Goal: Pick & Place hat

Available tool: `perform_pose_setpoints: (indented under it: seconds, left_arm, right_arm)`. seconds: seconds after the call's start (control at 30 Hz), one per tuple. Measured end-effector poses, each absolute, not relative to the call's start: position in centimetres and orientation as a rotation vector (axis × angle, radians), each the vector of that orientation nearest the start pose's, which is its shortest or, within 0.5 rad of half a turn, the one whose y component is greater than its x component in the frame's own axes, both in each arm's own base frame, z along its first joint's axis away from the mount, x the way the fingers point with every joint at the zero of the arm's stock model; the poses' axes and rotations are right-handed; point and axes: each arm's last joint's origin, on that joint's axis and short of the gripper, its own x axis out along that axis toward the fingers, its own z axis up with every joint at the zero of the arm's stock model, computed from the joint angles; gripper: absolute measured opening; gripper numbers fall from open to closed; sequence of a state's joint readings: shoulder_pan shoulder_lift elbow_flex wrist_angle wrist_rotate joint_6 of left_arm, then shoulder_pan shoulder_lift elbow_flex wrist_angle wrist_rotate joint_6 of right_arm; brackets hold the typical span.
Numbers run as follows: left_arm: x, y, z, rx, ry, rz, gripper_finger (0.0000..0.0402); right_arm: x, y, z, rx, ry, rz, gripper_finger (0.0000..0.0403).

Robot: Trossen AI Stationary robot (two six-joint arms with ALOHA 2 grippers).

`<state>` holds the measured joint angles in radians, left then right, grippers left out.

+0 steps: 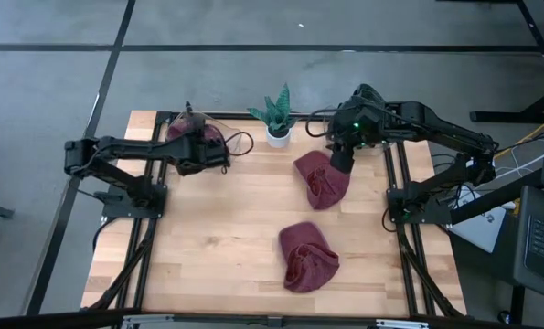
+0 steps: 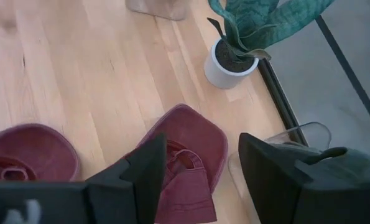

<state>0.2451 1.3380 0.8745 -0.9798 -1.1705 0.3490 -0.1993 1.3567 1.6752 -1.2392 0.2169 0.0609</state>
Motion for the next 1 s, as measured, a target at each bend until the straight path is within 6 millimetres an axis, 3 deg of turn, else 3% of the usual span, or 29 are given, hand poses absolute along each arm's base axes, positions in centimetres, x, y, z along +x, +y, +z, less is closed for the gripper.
perform_pose_setpoints:
  seconds: [0.27, 0.47, 0.7, 1.0]
  left_arm:
    - [21.8, 10.0, 23.4, 1.048, 1.599, 0.691, 0.0004]
    - [22.5, 12.3, 25.1, 1.145, 1.519, 0.688, 0.0004]
    - [21.9, 15.3, 26.2, 1.236, 1.478, 0.616, 0.0004]
    - [20.3, 18.5, 26.7, 1.230, 1.399, 0.592, 0.0004]
  right_arm:
    - [23.0, -5.3, 41.9, 0.111, 0.902, -0.436, 0.0200]
    - [23.0, -5.3, 41.9, 0.148, 0.894, -0.454, 0.0200]
    - [22.9, -5.2, 41.8, 0.192, 0.901, -0.474, 0.0200]
    - [22.8, -5.2, 41.7, 0.229, 0.900, -0.493, 0.0200]
